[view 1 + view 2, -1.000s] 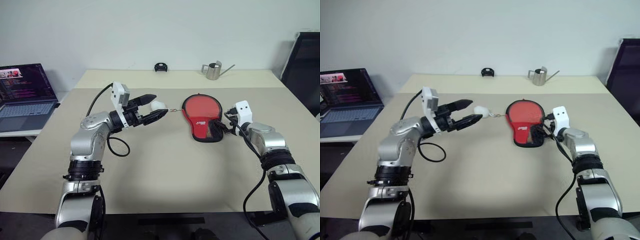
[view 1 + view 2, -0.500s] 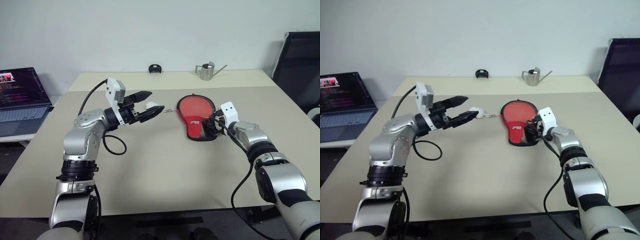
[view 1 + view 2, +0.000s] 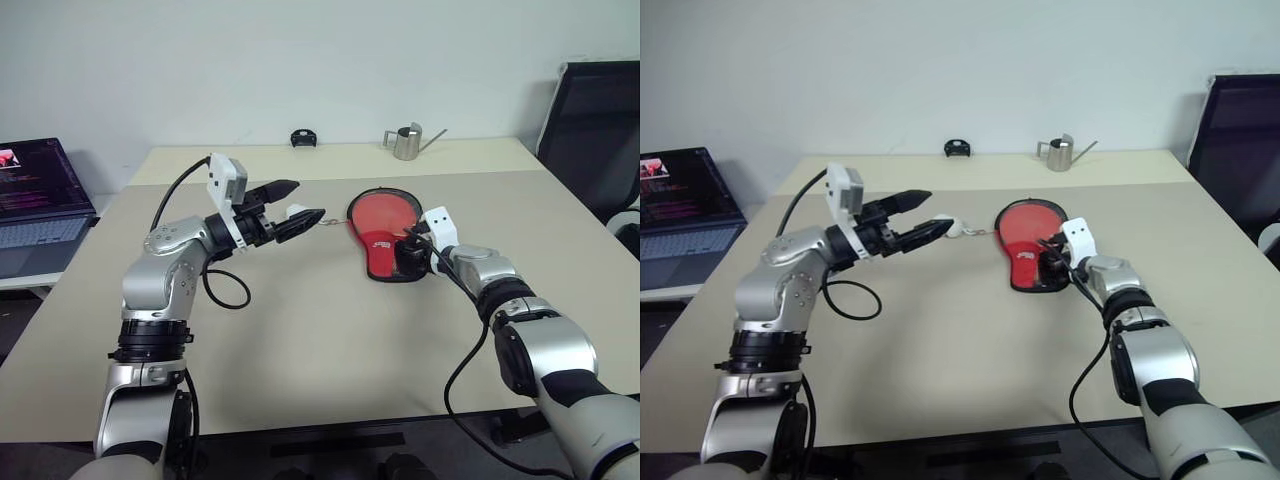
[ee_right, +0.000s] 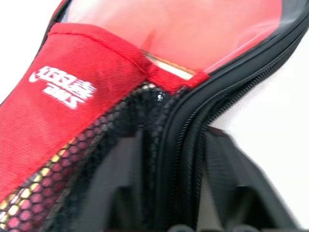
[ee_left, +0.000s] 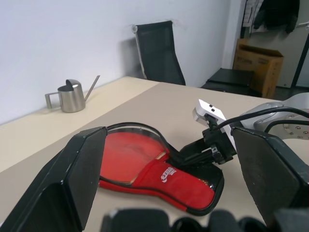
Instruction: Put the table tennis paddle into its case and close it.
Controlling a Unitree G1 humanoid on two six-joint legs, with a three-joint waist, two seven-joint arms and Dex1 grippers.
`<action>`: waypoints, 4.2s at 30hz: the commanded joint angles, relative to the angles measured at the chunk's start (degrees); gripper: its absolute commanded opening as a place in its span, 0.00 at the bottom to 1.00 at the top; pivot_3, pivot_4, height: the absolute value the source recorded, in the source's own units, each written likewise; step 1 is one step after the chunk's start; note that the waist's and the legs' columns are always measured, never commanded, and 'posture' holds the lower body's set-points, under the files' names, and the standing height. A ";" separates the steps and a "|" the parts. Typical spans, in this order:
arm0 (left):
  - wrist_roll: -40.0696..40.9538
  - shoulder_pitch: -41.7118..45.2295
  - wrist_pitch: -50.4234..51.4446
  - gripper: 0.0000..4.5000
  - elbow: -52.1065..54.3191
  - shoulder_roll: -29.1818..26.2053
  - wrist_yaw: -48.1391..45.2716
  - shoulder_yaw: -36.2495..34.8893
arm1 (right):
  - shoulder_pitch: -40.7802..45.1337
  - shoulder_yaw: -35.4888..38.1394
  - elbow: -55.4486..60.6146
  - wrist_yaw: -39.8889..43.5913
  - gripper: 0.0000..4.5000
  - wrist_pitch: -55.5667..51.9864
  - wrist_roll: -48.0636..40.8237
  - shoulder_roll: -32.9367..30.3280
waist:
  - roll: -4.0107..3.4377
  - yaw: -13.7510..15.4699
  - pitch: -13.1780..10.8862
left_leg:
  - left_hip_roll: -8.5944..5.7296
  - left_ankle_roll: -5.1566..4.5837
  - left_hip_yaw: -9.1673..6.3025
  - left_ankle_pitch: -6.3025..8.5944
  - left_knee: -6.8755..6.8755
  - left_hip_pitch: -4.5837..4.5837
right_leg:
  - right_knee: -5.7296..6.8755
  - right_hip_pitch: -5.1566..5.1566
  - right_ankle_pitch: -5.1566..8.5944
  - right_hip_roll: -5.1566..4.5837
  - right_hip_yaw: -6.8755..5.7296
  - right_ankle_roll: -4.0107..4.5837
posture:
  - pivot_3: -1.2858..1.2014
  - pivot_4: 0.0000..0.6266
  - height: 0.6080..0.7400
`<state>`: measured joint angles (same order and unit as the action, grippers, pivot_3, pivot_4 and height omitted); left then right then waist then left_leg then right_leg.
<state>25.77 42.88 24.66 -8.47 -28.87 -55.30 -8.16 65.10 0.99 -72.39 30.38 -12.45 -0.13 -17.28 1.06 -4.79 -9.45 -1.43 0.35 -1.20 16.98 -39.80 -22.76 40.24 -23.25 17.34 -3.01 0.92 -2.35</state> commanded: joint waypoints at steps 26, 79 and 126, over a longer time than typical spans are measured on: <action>1.06 -7.00 2.49 1.00 1.81 -16.56 -19.18 4.35 | -9.02 8.84 35.73 -0.79 0.00 -39.28 -14.06 0.33 | -0.03 0.30 -0.01 | 0.00 -0.02 -0.13 0.02 0.12 -0.17 | -0.20 -0.06 0.00 -0.01 -0.09 0.00 | 0.52 0.24 1.00; 8.04 -20.11 6.80 1.00 20.80 -21.16 -26.67 7.80 | -57.40 18.42 110.22 -32.22 0.00 -80.05 -58.58 4.93 | -0.03 2.28 -0.01 | -0.01 -0.29 -0.22 0.17 0.26 -0.08 | -0.33 0.04 0.02 0.02 -0.13 0.00 | 0.52 0.24 1.00; 1.91 -17.18 3.40 1.00 13.57 -15.16 -7.09 2.91 | -42.39 -4.52 95.17 -3.97 1.00 -34.72 -38.97 -10.26 | 0.06 3.00 0.04 | 0.03 -0.35 -0.23 0.20 0.16 -0.11 | -0.40 0.08 -0.01 0.11 -0.13 -0.03 | 0.52 0.24 1.00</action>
<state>28.01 25.33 29.31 4.32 -43.51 -63.49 -3.22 21.27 -1.46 23.24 22.64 -49.64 -41.26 -26.21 1.12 -1.79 -9.41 -1.40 -0.01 -1.42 17.18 -39.64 -22.88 39.82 -23.18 17.33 -2.90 0.80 -2.38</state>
